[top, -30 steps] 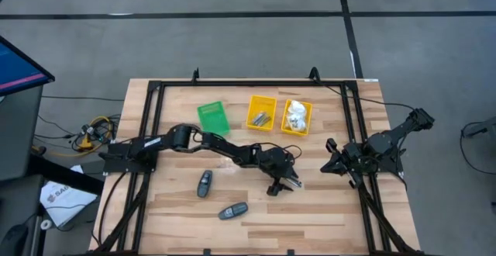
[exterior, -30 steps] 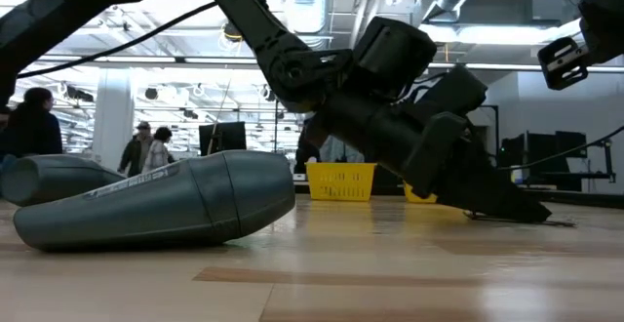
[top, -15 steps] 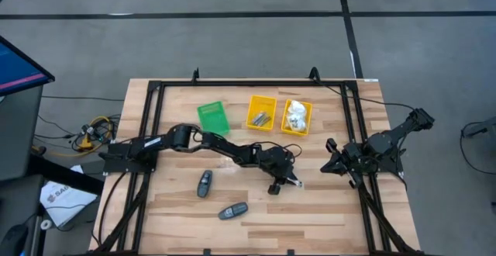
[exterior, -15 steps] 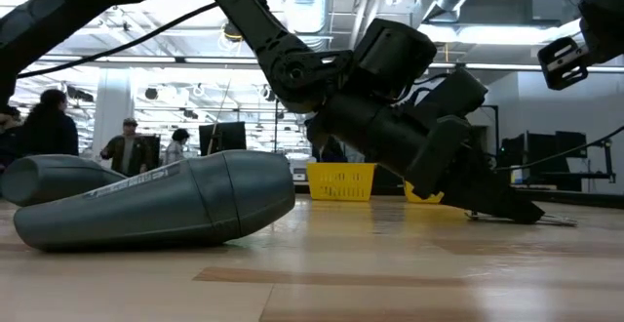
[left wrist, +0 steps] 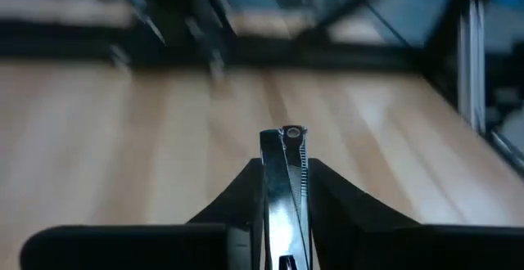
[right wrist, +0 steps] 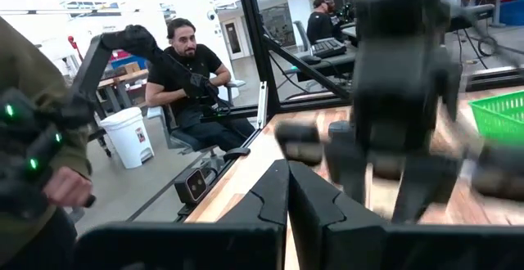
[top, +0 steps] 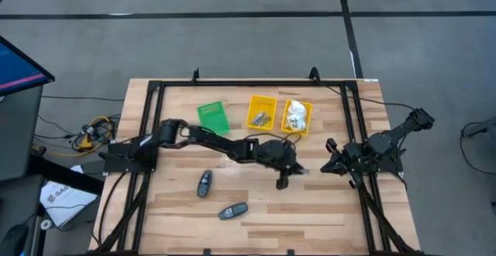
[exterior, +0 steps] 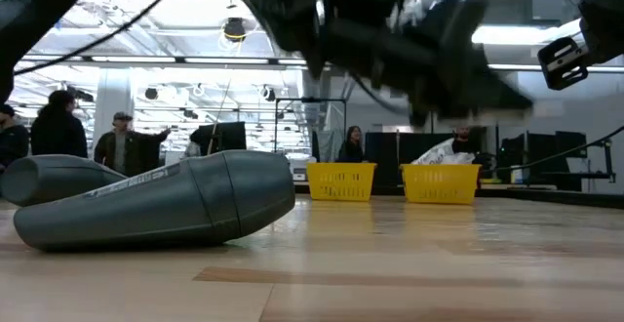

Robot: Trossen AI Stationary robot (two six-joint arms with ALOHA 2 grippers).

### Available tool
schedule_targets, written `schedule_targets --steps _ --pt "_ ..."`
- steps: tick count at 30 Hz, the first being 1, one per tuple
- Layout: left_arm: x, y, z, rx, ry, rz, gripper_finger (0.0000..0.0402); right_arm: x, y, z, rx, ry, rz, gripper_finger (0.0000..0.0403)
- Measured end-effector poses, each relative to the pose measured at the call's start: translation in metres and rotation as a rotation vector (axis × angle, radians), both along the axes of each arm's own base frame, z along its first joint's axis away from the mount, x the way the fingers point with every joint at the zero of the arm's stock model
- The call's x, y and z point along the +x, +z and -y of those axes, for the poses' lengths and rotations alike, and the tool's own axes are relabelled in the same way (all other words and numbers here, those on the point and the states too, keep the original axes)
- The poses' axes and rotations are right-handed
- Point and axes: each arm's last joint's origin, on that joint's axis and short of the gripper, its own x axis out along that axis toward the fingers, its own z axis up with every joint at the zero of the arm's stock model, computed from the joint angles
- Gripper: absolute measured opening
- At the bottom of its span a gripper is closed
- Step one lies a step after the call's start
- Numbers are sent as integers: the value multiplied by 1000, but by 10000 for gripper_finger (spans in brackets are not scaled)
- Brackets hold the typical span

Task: Pick & Place Travel size toiletries
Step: Put the silver nail cutter into the left yellow bin

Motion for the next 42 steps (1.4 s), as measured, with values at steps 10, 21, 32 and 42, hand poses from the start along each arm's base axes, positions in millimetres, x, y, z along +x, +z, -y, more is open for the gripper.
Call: schedule_targets --steps 10,21,32,42 --pt "-28 111 -53 118 591 191 58 0 0 0 0 0 0 0" --pt "-51 97 -118 113 1083 46 58 0 0 0 0 -1 0 0" --pt "-82 25 -121 22 1200 -73 58 0 0 0 0 0 0 0" --pt "-92 7 -134 -32 1181 -102 58 0 0 0 0 0 0 0"
